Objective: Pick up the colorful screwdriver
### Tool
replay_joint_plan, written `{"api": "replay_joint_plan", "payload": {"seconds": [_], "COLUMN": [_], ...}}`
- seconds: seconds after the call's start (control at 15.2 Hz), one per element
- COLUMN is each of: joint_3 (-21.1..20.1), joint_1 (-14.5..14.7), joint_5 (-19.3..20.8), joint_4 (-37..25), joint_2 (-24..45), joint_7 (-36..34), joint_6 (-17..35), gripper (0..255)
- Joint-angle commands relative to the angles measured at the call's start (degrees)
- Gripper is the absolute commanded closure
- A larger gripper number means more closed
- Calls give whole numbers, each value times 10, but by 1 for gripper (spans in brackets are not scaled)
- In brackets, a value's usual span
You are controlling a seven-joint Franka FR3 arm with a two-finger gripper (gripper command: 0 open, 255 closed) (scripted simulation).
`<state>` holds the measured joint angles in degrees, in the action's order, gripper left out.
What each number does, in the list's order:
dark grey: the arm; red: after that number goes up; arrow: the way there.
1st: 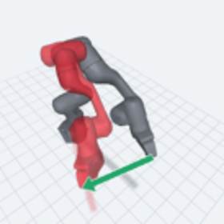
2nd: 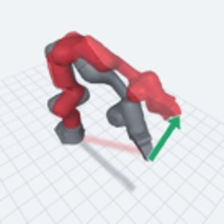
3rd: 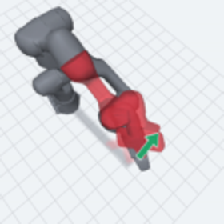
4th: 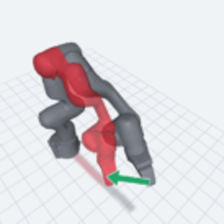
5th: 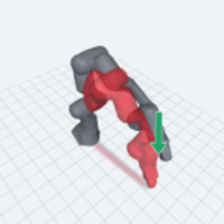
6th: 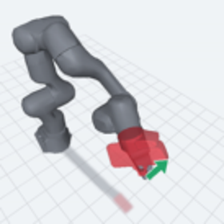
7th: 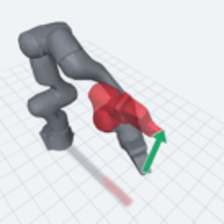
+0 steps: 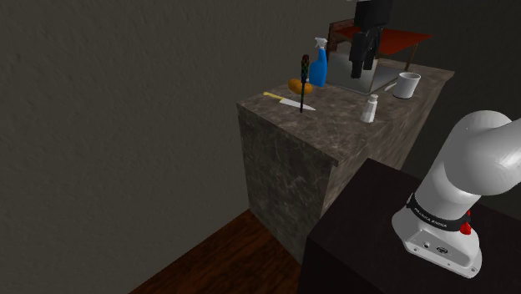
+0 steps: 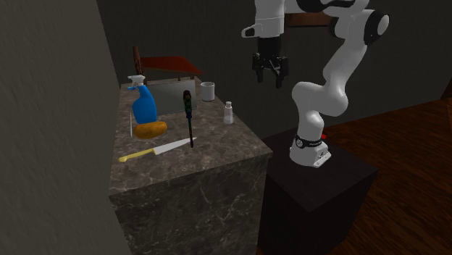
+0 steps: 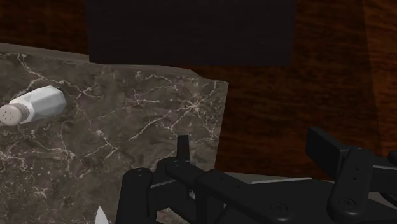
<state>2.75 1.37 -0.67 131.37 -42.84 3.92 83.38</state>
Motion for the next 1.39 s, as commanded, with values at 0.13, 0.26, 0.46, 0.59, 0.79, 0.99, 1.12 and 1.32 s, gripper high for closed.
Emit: {"api": "replay_joint_plan", "payload": {"seconds": [0.13,0.26,0.46,0.59,0.79,0.99,1.12,1.32], "joint_3": [12,25,42,53,69,84,93,105], "joint_1": [-2,-4,-6,-7,-9,-11,-13,-18], "joint_5": [10,18,26,29,30,26,21,10], "joint_4": [-19,-40,-78,-106,-154,-209,-249,-317], "joint_2": [36,73,129,167,226,286,328,392], "joint_7": [16,32,56,72,96,120,137,162], "joint_6": [22,42,68,83,101,114,120,122], "gripper": [0,0,0,0,0,0,0,0]}}
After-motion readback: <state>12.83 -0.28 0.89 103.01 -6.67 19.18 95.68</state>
